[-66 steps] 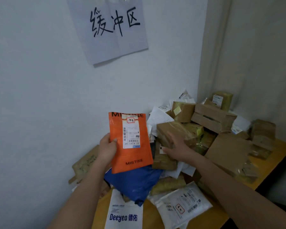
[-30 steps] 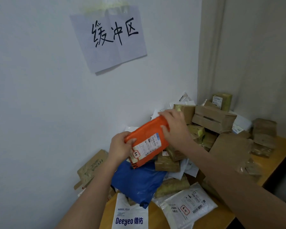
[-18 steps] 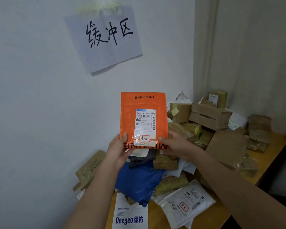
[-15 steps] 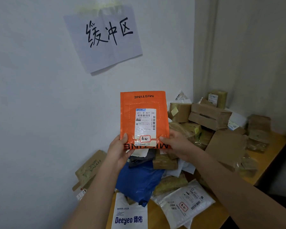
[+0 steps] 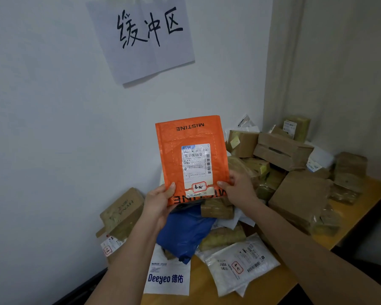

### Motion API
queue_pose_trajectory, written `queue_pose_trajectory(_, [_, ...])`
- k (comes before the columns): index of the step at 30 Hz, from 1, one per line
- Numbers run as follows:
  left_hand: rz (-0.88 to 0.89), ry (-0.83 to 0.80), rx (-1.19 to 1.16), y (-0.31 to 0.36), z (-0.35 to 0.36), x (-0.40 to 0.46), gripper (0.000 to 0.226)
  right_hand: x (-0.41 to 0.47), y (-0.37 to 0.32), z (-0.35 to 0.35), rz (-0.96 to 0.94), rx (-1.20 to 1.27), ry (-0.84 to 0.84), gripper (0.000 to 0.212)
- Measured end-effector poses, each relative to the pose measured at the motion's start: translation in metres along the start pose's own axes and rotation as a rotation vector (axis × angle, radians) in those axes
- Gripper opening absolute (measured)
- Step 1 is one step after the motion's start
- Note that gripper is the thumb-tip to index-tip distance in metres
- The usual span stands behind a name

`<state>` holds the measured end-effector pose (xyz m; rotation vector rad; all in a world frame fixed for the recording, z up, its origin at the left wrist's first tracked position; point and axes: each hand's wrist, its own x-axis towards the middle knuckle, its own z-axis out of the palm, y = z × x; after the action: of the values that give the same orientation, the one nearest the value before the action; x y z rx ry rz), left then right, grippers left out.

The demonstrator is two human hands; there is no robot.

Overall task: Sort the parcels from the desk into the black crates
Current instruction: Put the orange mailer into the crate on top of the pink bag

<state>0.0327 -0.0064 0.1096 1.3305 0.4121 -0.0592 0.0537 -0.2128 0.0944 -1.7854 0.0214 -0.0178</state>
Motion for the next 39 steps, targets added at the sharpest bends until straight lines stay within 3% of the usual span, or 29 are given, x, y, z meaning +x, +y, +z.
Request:
queue_pose_trajectory(4, [0.003,0.137,0.146,-0.018,-0.011,-0.008,0.018,-0.003,0.010,0.000,-0.015,-0.059,-0.087,0.026])
queue_pose_trajectory(9, [-0.054,0.308,0.121,-0.041,-0.045,-0.021,0.021,-0.013,0.025,0.014,0.026,-0.048,-0.288,0.024])
queue_pose_trajectory(14, [-0.211,0.294,0.116,-0.048,-0.103,-0.041,0.019,-0.025,0.025,0.047,0.039,-0.121,-0.457,0.043])
queue_pose_trajectory(21, [-0.227,0.366,0.131,-0.035,-0.193,-0.083,0.018,-0.048,0.004,0.114,-0.070,-0.217,-0.584,0.025])
queue_pose_trajectory(25, [-0.250,0.426,0.111,-0.040,-0.243,-0.103,0.017,-0.069,-0.001,0.161,-0.094,-0.241,-0.626,0.026])
queue_pose_trajectory(31, [-0.345,0.473,0.133,-0.072,-0.332,-0.126,0.021,-0.114,-0.002,0.245,-0.067,-0.305,-0.661,0.057])
queue_pose_trajectory(36, [-0.417,0.525,0.073,-0.108,-0.421,-0.135,0.017,-0.161,0.023,0.331,0.055,-0.371,-0.746,0.025])
queue_pose_trajectory(39, [-0.476,0.552,0.036,-0.135,-0.461,-0.139,0.014,-0.185,0.047,0.374,0.145,-0.422,-0.788,0.018])
